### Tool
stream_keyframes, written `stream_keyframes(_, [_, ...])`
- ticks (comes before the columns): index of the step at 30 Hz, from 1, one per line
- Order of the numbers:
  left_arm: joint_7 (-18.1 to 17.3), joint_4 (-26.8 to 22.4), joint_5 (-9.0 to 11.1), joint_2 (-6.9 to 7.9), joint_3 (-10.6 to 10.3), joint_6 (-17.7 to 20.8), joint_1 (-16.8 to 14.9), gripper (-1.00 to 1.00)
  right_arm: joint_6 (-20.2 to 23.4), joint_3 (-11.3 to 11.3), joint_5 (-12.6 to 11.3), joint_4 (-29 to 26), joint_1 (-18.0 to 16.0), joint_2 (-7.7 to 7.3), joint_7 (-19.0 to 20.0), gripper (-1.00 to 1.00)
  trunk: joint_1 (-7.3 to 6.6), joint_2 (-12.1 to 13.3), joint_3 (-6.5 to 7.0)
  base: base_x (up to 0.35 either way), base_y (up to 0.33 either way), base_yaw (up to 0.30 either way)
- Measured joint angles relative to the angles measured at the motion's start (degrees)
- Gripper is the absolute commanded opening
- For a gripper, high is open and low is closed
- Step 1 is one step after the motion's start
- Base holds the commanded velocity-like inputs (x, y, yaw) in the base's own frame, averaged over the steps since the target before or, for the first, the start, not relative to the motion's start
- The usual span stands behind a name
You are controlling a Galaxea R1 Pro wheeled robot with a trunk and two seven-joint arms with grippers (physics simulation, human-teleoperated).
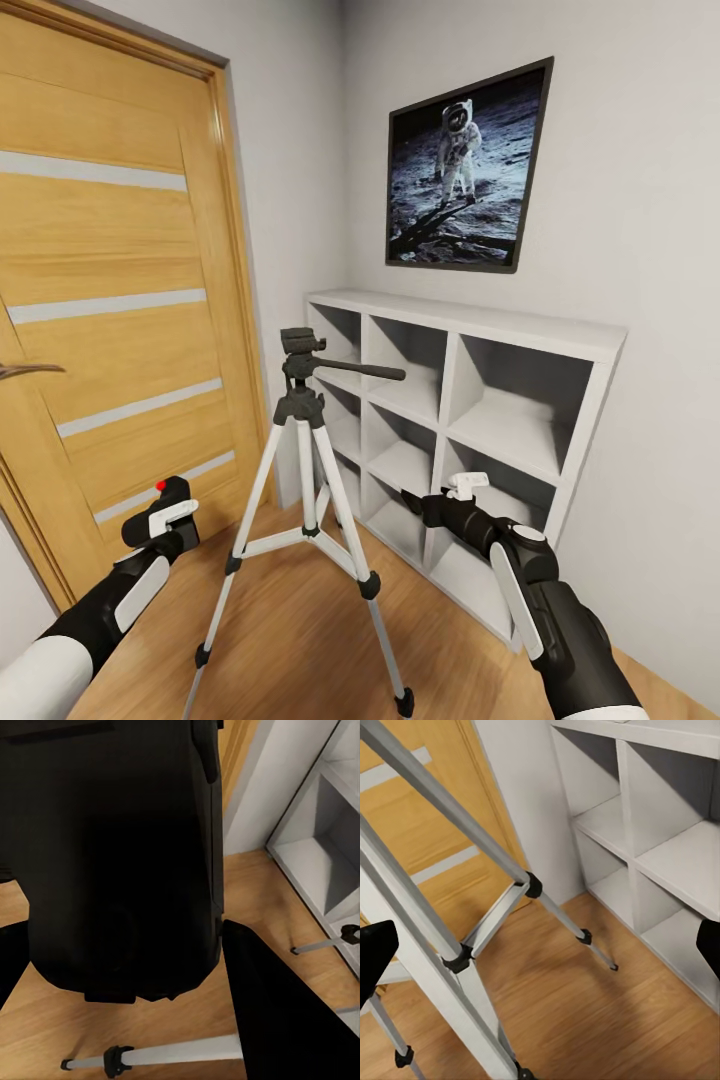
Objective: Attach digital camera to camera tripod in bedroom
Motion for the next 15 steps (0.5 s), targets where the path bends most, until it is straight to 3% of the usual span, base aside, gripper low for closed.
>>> stream_keyframes(5, [0.04, -0.44, -0.03, 0.05, 0.04, 0.53, 0.0, -1.0, -0.01, 0.04, 0.01, 0.0, 0.03, 0.01, -0.17, 1.0, 0.0, 0.0, 0.0, 0.0, 0.0, 0.0])
stream_keyframes(10, [0.2, -0.89, 1.3, 0.08, 0.23, 1.69, 0.0, -1.0, -0.01, 0.08, 0.01, 0.0, 0.04, 0.01, -0.11, 1.0, 0.0, 0.0, 0.0, 0.0, 0.0, 0.0])
stream_keyframes(15, [0.07, -4.17, 6.59, 0.71, 1.35, 2.62, -0.02, -1.0, -0.01, 0.21, -0.06, -0.01, 0.07, 0.08, -0.07, 1.0, 0.0, 0.0, 0.01, 0.0, 0.0, 0.0])
